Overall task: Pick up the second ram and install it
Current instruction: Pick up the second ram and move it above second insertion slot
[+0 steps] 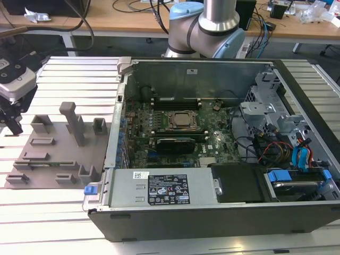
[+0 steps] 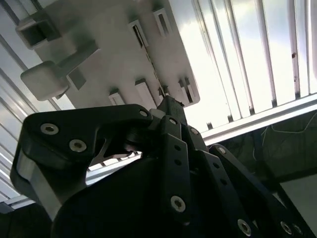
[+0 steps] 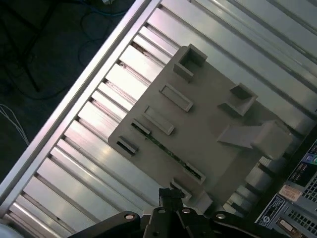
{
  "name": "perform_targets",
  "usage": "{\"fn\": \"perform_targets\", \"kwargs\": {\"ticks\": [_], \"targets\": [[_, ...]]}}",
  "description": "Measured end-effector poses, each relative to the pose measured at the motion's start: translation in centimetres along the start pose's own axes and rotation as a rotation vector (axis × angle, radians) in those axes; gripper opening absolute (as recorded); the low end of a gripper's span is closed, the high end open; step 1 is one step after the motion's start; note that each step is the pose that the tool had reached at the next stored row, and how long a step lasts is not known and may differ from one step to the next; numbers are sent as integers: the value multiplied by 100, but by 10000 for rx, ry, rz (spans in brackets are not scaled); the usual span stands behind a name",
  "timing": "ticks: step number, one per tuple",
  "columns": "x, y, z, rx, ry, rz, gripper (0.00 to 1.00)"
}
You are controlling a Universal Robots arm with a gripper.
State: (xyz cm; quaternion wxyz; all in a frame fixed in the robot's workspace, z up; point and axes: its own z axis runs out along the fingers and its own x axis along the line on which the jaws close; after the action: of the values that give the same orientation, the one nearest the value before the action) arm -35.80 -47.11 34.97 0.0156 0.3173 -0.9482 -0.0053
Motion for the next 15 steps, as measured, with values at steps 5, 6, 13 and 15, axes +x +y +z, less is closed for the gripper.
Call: {"fn": "perform_targets", "kwargs": {"ticks": [5,6,13,15], "targets": [[0,0,0,18,13,-681,10],[0,0,0,20,14,-752,10],[0,0,0,43,32,-1613,10],[0,0,0,49,36,-1844,10]]}}
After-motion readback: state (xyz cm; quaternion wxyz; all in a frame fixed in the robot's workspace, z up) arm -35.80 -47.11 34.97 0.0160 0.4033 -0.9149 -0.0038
